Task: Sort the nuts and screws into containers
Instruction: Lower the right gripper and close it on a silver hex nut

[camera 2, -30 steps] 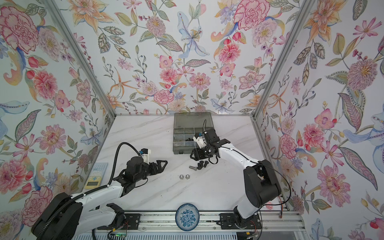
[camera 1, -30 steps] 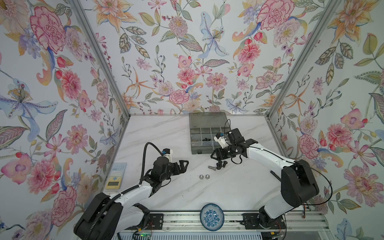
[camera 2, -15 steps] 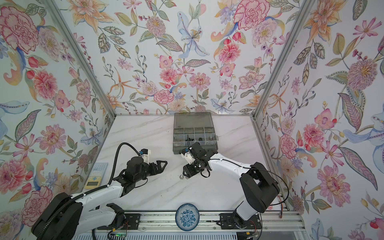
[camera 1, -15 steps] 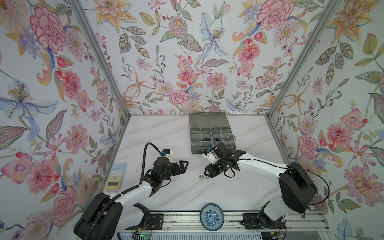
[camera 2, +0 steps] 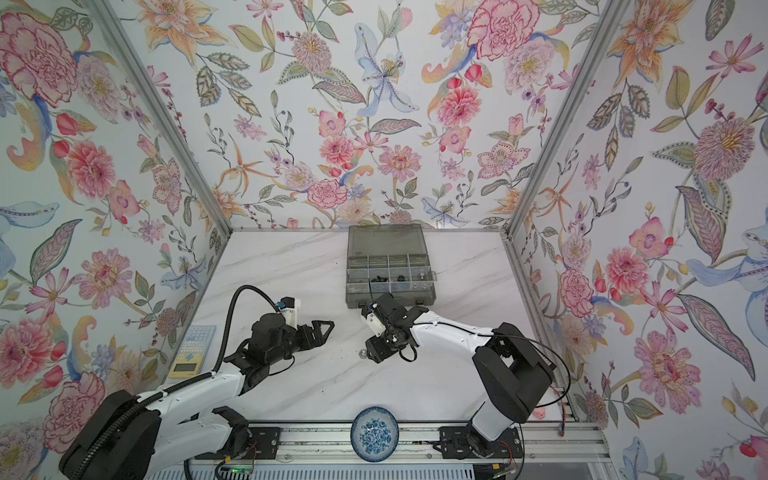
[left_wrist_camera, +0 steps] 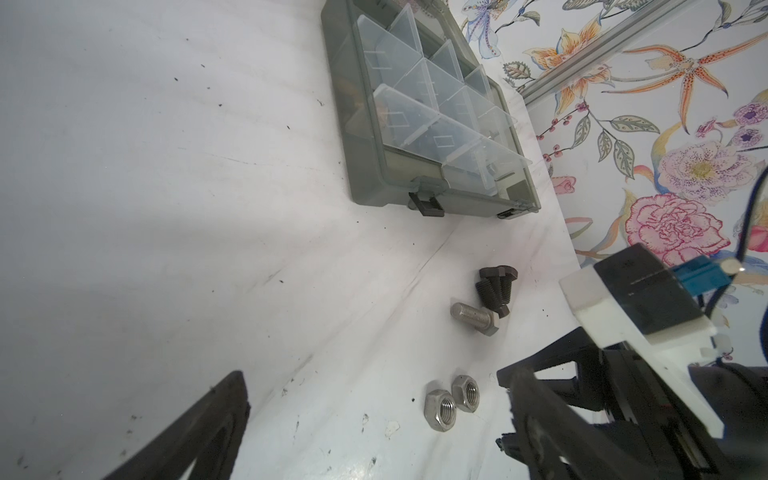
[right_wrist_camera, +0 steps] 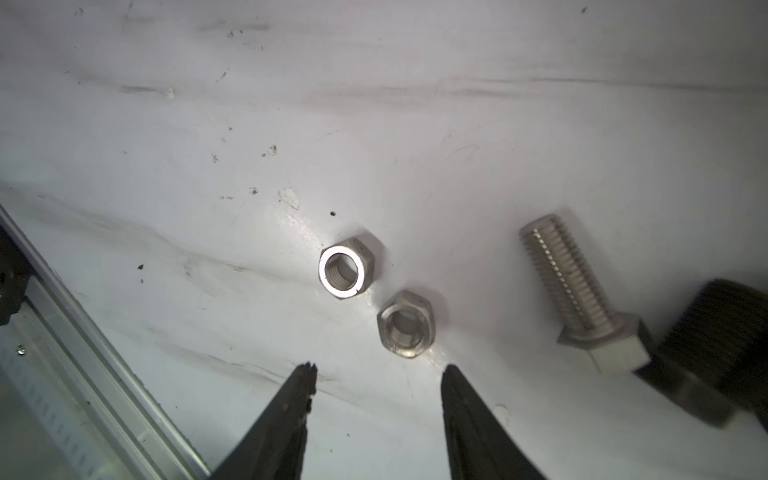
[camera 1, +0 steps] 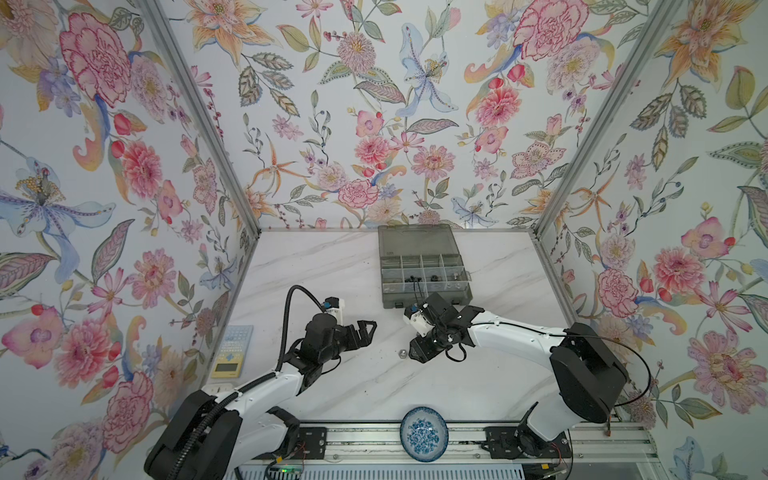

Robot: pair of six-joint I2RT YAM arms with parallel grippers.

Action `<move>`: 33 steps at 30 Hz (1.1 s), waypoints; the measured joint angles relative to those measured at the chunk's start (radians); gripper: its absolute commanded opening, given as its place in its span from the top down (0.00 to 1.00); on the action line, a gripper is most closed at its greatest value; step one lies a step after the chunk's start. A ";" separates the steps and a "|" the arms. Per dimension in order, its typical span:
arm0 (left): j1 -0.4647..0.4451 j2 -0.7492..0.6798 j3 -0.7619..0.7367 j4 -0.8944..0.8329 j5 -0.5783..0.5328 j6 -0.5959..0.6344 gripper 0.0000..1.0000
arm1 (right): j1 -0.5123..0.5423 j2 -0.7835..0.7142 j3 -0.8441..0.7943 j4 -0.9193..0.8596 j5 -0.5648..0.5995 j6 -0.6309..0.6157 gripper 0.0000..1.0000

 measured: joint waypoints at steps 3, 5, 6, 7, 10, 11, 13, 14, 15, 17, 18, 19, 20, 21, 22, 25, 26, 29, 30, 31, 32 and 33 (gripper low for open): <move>0.000 0.000 0.000 0.000 0.000 0.000 0.01 | 0.000 0.022 0.000 0.000 0.011 0.000 0.48; 0.000 0.000 0.000 0.000 0.000 0.000 0.01 | 0.000 0.031 0.000 0.000 0.019 0.000 0.48; 0.000 0.000 0.000 0.000 0.000 0.000 0.01 | 0.001 0.032 0.000 0.000 0.026 0.000 0.48; 0.000 0.001 0.000 0.000 0.000 0.000 0.01 | 0.002 0.033 0.000 0.000 0.033 0.000 0.48; 0.000 0.007 0.000 0.004 0.000 0.000 0.01 | 0.009 0.040 0.001 0.003 0.045 0.000 0.49; 0.000 0.010 0.000 0.005 0.000 0.000 0.01 | 0.011 0.043 0.001 0.004 0.047 -0.001 0.49; 0.000 0.016 0.000 0.008 0.000 -0.003 0.01 | 0.018 0.056 0.001 0.009 0.057 -0.001 0.50; 0.000 0.017 0.000 0.009 0.000 -0.003 0.01 | 0.021 0.061 0.001 0.010 0.062 -0.001 0.50; 0.000 0.017 0.000 0.010 0.000 -0.004 0.00 | 0.024 0.067 0.001 0.011 0.065 -0.001 0.50; 0.000 0.017 0.000 0.015 0.000 -0.008 0.00 | 0.029 0.077 0.001 0.012 0.075 -0.002 0.51; 0.000 0.017 0.000 0.017 0.000 -0.010 0.01 | 0.032 0.077 0.003 0.016 0.079 -0.002 0.51; 0.000 0.017 0.000 0.019 0.000 -0.011 0.00 | 0.035 0.079 0.003 0.021 0.085 -0.003 0.51; 0.000 0.017 0.000 0.019 0.000 -0.011 0.01 | 0.038 0.080 0.003 0.023 0.090 -0.003 0.51; 0.000 0.017 0.000 0.019 0.000 -0.011 0.01 | 0.041 0.082 0.005 0.023 0.097 -0.003 0.51; 0.000 0.017 0.000 0.019 0.000 -0.011 0.01 | 0.045 0.085 0.008 0.026 0.101 -0.003 0.51; 0.000 0.017 0.000 0.019 0.000 -0.011 0.01 | 0.054 0.098 0.021 0.031 0.119 -0.004 0.52; 0.000 0.017 0.000 0.019 0.000 -0.011 0.01 | 0.057 0.102 0.025 0.032 0.124 -0.004 0.52; 0.000 0.017 0.000 0.019 0.000 -0.011 0.01 | 0.066 0.112 0.035 0.035 0.144 -0.004 0.55; 0.000 0.017 0.000 0.019 0.000 -0.011 0.01 | 0.067 0.114 0.036 0.038 0.150 -0.004 0.56; 0.000 0.017 0.000 0.019 0.000 -0.011 0.00 | 0.070 0.115 0.037 0.038 0.156 -0.004 0.57; 0.000 0.017 0.000 0.019 0.000 -0.011 0.01 | 0.072 0.115 0.037 0.038 0.162 -0.004 0.58; 0.000 0.017 0.000 0.019 0.000 -0.011 0.01 | 0.073 0.115 0.037 0.038 0.167 -0.004 0.58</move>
